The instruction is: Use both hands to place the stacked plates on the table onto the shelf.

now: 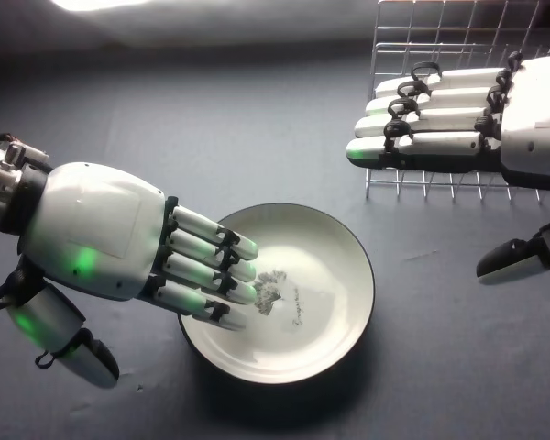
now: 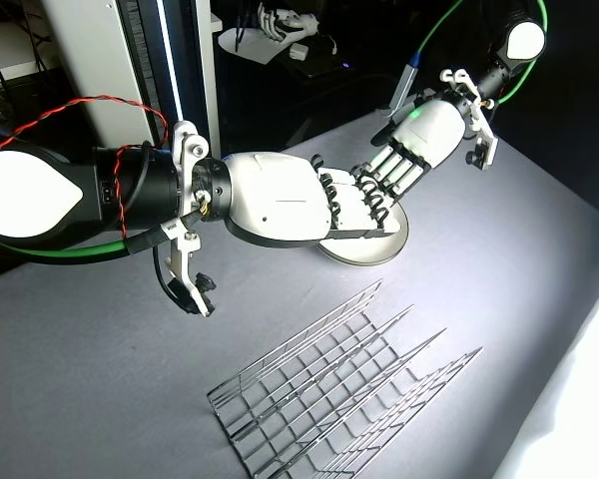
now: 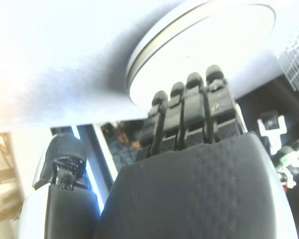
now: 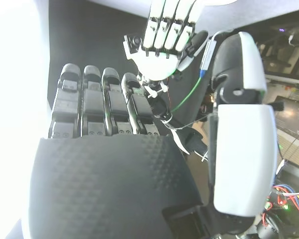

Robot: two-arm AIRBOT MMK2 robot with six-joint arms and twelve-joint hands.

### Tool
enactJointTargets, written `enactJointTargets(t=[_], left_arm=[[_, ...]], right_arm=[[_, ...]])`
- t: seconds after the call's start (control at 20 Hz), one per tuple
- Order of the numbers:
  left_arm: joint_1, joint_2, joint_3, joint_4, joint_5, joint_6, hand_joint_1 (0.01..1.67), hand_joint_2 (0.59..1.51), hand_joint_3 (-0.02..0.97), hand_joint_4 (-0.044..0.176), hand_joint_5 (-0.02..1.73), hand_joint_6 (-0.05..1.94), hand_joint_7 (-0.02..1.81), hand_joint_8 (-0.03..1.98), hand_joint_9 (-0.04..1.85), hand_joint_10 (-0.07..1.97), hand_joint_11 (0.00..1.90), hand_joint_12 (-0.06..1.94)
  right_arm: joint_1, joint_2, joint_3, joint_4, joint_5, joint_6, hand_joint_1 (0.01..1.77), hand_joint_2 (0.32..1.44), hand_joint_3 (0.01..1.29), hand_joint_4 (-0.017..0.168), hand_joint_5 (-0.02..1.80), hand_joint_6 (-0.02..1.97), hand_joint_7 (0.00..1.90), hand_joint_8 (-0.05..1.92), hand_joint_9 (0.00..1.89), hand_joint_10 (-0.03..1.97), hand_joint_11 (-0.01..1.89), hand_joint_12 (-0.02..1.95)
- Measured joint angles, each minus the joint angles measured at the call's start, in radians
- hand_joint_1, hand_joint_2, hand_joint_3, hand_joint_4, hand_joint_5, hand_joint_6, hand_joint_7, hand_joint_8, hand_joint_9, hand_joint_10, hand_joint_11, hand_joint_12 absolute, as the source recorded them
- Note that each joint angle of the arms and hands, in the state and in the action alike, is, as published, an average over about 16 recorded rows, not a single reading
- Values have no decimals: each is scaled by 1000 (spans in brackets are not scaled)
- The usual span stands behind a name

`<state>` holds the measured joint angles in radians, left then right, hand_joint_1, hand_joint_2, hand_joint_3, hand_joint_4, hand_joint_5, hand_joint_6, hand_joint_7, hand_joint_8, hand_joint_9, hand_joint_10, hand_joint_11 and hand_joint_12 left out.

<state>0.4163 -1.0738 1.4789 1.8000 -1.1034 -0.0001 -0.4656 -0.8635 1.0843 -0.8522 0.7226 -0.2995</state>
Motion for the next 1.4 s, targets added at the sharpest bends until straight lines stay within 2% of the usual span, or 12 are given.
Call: enactJointTargets(t=[0.35, 0.7, 0.9, 1.4], left_arm=[[24, -32, 54, 21, 10, -2, 14, 1217, 22, 1, 10, -5, 15, -7, 19, 17, 21, -14], [48, -46, 81, 40, 10, -7, 14, 1201, 21, -6, -2, -17, 9, -8, 18, 16, 20, -14], [59, -52, 86, 42, 12, -10, 14, 1191, 21, -8, -7, -20, 2, -10, 16, 13, 20, -13], [85, -74, 84, 32, 30, -14, 14, 1182, 21, -8, -8, -25, -9, -16, 1, 7, 19, -13]], right_arm=[[0, 0, -2, -1, 6, 9, 765, 988, 15, 4, 19, 23, 13, 14, 18, 8, 12, 0], [-5, -1, -2, -5, 32, 8, 812, 953, 16, 3, 18, 23, 13, 14, 19, 9, 14, 0], [-17, -7, 11, -24, 79, 6, 906, 937, 16, 2, 18, 24, 13, 13, 18, 9, 16, 0], [-63, -44, 79, -116, 242, 2, 1187, 942, 15, 4, 18, 24, 13, 13, 18, 8, 20, -1]])
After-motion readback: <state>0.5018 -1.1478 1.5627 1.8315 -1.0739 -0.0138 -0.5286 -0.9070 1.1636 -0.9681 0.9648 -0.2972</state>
